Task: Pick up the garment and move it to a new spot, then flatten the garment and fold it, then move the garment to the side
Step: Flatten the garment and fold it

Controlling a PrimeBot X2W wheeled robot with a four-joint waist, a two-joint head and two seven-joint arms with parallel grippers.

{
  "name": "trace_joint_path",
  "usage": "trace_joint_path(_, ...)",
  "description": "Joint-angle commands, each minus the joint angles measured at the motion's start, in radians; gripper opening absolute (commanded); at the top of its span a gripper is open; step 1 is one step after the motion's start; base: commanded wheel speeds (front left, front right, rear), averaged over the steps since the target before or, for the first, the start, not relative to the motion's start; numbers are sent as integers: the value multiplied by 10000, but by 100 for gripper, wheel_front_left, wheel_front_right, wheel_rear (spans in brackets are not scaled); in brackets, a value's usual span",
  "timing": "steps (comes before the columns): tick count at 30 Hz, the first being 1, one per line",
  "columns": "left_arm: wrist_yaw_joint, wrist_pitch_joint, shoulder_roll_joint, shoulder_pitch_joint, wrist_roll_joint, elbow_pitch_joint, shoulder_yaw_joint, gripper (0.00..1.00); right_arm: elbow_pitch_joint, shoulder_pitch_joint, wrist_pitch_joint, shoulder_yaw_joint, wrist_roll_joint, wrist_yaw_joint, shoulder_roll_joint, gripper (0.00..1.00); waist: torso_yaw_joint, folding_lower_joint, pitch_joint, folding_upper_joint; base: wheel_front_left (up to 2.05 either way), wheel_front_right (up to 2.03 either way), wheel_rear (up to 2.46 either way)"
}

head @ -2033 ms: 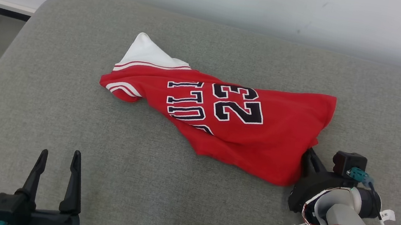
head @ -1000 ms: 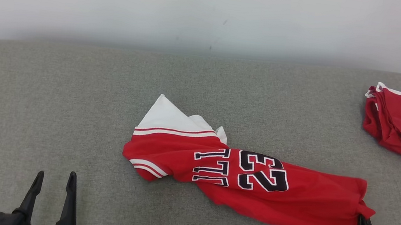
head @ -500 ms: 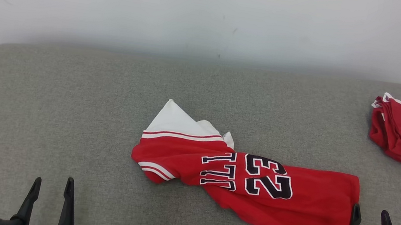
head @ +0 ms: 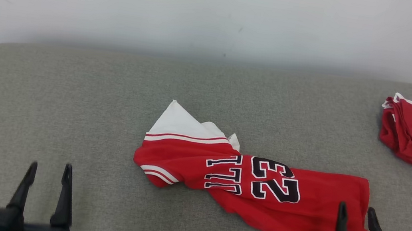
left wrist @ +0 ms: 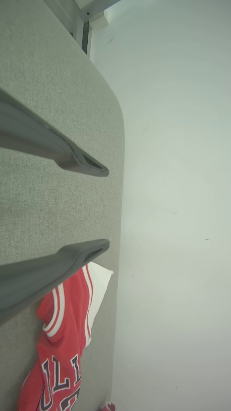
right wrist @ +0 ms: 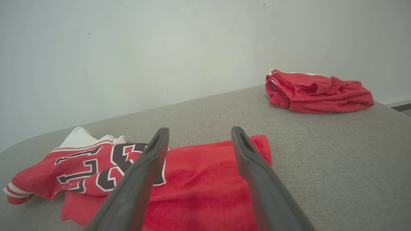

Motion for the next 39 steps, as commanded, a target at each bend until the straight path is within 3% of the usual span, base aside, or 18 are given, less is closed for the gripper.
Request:
trace_joint_path(1,-7,-30,133,-329,78,11,-50,100,80,-135,-77,117,55,-27,55,100,-108,0,119,0,0,0,0)
trace_joint_path(6,-81,120,1102,-2106,-357,803,-779,100,496,-619,-278,657,172,-27,118,100,-573,0,524,0,0,0,0)
trace_joint_path(17,-62,1791,3340,-5449,-2545,2208,-2963,100,1189,-1515,-465,1193,536,-27,197,100,-1988,0,1423,0,0,0,0)
trace_joint_path(27,-61,2836,4237,-6907,-3929,3557,-4454,100,1066,-1779,-471,1378,945,-27,216,100,-2937,0,1951,0,0,0,0)
trace_joint_path(39,-61,4292,4650,-7665,-5336,5466,-5814,100,1011,-1991,-472,1534,1226,-27,218,100,-3618,0,2410,0,0,0,0)
